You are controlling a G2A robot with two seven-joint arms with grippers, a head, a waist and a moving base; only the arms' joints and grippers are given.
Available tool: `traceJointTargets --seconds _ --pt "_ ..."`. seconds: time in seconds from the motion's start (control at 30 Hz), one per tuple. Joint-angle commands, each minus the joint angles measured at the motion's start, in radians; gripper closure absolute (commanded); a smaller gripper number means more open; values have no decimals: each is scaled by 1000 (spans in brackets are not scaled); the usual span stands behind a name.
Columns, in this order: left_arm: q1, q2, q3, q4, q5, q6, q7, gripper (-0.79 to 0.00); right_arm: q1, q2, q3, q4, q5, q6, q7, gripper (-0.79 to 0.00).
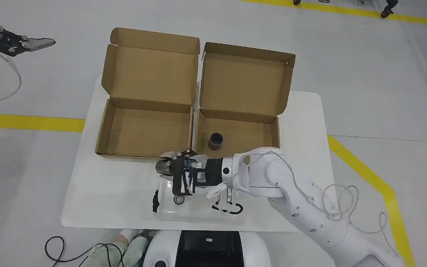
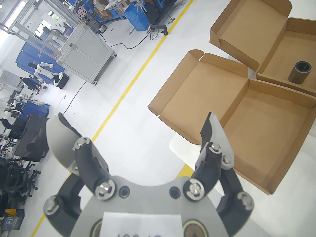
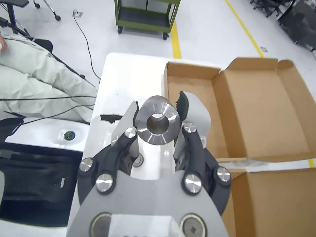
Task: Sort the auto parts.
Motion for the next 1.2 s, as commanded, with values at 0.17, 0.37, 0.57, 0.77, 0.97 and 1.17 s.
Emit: traceJointTargets --seconds 0.17,0.37,0.57,0.77,0.97,1.17 --pt "0 0 0 0 0 0 0 -785 110 -27 22 5 59 50 -55 0" --pt "0 0 0 0 0 0 0 -785 189 -45 65 6 119 94 -115 0" --pt "0 0 0 0 0 0 0 -785 245 -56 112 7 174 113 -154 0" --pt "0 0 0 0 0 0 0 -785 277 -58 152 -10 236 89 -142 0" --pt "0 0 0 0 0 0 0 -785 280 -56 190 -53 246 100 -112 0" --pt "0 0 0 0 0 0 0 -785 273 -56 206 -72 246 109 -96 0"
